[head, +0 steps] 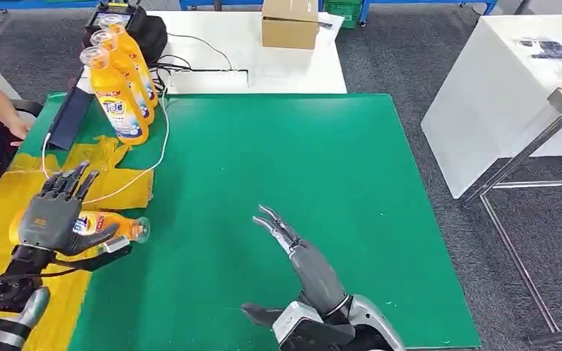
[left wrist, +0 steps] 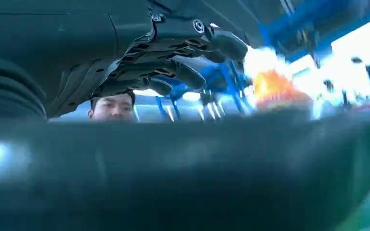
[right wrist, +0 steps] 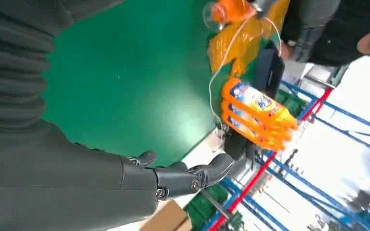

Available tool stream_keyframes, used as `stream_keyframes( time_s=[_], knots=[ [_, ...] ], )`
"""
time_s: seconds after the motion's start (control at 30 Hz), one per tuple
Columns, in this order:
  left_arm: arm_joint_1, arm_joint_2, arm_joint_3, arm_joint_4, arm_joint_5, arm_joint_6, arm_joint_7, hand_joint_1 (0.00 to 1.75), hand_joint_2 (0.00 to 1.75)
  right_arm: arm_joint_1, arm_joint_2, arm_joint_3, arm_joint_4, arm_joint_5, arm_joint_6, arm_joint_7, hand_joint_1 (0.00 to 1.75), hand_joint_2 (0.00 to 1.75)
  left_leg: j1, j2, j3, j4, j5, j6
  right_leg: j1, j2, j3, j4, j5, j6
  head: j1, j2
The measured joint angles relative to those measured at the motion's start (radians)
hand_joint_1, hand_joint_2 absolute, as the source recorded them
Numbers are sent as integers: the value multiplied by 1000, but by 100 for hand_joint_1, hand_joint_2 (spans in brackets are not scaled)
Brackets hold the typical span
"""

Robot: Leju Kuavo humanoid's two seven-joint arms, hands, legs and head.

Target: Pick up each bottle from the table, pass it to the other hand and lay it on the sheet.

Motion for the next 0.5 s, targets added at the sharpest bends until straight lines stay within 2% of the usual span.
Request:
stream_keyframes(
  time_s=[0.07,0.17,0.23,0.37,0.5],
  knots=[
    [13,-47,44,-69,99,-16,-55,0,0,10,9,-5,-16,29,-22,-8,0,0,0,0,0,0,0,0,0,0,0,0,0,0,0,0],
    [41,-132,103,-204,501,-224,-222,0,0,35,49,-26,-49,59,-95,-61,0,0,0,0,-1,0,0,0,0,0,1,0,0,0,0,0],
    [64,-169,126,-291,677,-325,-279,0,0,35,77,-45,-73,56,-106,-79,0,0,0,2,0,0,0,0,0,2,0,0,0,0,0,0],
    [105,-223,151,-405,800,-419,-350,0,0,35,114,-90,-98,4,-83,-121,0,0,0,0,0,0,0,0,0,1,0,0,0,0,0,0],
    [161,-249,140,-498,915,-519,-404,0,0,34,134,-127,-105,-20,-48,-153,0,0,0,1,0,0,0,0,0,1,0,0,0,0,0,0]
  ],
)
